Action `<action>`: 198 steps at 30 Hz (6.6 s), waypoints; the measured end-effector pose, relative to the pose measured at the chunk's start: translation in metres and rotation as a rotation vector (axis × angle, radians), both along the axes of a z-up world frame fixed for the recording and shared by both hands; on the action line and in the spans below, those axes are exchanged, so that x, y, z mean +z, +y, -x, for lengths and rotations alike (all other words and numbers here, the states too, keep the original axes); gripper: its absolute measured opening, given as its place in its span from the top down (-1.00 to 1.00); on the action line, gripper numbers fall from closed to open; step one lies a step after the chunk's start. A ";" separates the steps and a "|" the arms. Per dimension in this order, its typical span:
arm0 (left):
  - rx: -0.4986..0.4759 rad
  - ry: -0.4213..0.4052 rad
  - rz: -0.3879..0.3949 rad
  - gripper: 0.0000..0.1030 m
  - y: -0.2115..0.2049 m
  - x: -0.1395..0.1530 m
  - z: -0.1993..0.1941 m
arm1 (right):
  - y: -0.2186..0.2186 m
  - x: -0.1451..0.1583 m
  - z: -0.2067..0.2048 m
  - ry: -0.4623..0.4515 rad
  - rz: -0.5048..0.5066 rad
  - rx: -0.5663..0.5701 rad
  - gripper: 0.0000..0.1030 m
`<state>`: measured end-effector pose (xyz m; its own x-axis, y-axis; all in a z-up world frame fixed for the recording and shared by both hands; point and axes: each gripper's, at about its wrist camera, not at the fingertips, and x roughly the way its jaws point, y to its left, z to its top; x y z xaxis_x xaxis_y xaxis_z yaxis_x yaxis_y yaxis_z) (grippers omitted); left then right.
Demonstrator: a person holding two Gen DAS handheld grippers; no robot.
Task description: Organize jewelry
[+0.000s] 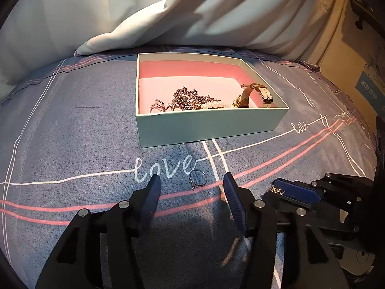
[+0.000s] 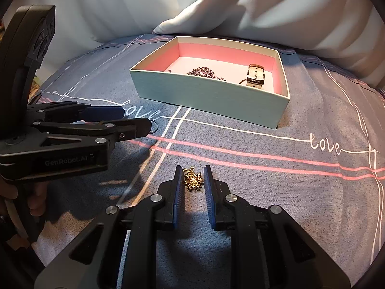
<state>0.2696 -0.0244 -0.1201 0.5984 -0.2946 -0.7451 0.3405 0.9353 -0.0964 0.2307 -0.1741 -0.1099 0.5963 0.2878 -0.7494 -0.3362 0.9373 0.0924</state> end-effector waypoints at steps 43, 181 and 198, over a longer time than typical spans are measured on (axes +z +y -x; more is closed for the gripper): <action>0.004 -0.034 0.030 -0.49 0.004 0.006 0.010 | 0.001 0.003 -0.005 0.009 -0.010 0.028 0.64; 0.297 -0.682 0.055 -0.88 0.026 0.117 0.201 | -0.020 0.129 0.174 -0.731 -0.038 -0.337 -0.89; 0.300 -0.649 0.039 -0.88 0.025 0.115 0.195 | -0.022 0.122 0.167 -0.689 -0.038 -0.330 -0.89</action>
<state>0.0745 0.0004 -0.0053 0.9768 -0.0670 -0.2034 0.0692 0.9976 0.0038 0.0640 -0.1961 0.0119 0.9849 0.0315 -0.1703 -0.0324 0.9995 -0.0025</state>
